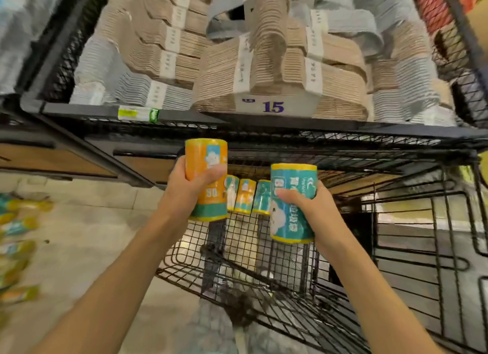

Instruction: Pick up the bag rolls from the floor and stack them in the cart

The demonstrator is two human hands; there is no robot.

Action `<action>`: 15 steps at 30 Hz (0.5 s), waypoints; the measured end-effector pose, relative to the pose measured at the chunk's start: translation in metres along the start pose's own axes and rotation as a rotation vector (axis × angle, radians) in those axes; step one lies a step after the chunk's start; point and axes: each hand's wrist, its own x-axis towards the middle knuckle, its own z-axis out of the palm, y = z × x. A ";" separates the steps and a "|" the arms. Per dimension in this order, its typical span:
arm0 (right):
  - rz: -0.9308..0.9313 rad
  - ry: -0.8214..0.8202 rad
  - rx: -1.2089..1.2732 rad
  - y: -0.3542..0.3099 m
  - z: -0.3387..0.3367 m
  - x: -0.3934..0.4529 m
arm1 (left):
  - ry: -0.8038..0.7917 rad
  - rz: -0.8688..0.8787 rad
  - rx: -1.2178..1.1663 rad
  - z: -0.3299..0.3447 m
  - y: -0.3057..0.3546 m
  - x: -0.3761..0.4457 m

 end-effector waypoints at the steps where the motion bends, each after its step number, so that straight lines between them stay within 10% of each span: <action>1: 0.012 -0.002 -0.008 0.005 0.006 0.005 | 0.004 -0.004 0.002 -0.004 -0.004 0.004; 15: 0.136 0.012 -0.021 0.106 0.061 0.093 | 0.007 -0.200 0.125 -0.043 -0.131 0.076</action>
